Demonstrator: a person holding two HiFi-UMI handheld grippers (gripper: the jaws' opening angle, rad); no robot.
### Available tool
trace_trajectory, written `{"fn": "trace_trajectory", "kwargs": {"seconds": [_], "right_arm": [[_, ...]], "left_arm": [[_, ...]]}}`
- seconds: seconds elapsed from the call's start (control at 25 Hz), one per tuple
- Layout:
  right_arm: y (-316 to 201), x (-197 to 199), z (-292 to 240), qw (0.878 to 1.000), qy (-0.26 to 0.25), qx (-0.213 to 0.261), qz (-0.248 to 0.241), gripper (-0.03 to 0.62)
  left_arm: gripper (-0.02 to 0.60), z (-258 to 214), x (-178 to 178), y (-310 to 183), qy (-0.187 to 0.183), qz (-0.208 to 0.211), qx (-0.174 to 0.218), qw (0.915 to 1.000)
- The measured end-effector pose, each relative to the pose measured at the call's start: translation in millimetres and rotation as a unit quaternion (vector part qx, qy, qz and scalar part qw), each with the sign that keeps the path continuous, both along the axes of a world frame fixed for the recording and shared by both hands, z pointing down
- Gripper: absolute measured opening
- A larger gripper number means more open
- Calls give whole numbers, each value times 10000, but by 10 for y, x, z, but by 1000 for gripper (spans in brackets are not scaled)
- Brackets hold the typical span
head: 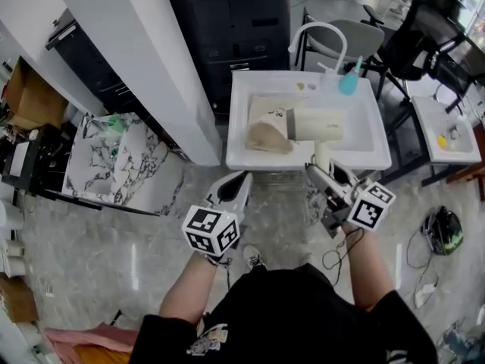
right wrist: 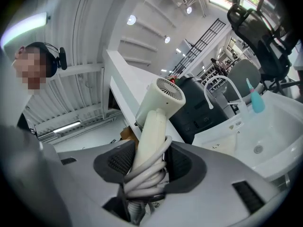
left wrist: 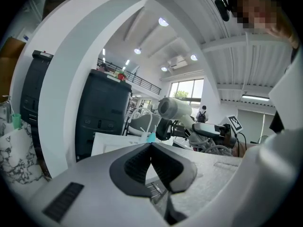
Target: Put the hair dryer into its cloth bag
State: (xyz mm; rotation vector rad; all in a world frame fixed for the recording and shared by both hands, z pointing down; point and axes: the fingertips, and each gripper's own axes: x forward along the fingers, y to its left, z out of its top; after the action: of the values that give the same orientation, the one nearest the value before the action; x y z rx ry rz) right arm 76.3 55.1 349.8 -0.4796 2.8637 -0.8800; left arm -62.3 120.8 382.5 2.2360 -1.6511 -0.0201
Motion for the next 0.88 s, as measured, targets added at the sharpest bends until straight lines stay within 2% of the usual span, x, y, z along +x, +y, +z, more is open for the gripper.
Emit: {"fn": "trace_trajectory", "kwargs": {"seconds": [0.12,0.4,0.64,0.88], "right_arm": [[34,-138,52,9997,27,-115,195,192],[74,-430,-157,9996,-62,185,203,190],[-76,-405,-145,9992,-58,184,346,190],[-377,-296,11,9988,-15,-99,484,189]], "left_arm": [[3,-2,-186,26,25,115,18,9999],[3,5,-432,34,53,252,15,9997],[3,85,-456,-89,64,317,-43,9995],[3,131,-437,-325,54,260,-93,9996]]}}
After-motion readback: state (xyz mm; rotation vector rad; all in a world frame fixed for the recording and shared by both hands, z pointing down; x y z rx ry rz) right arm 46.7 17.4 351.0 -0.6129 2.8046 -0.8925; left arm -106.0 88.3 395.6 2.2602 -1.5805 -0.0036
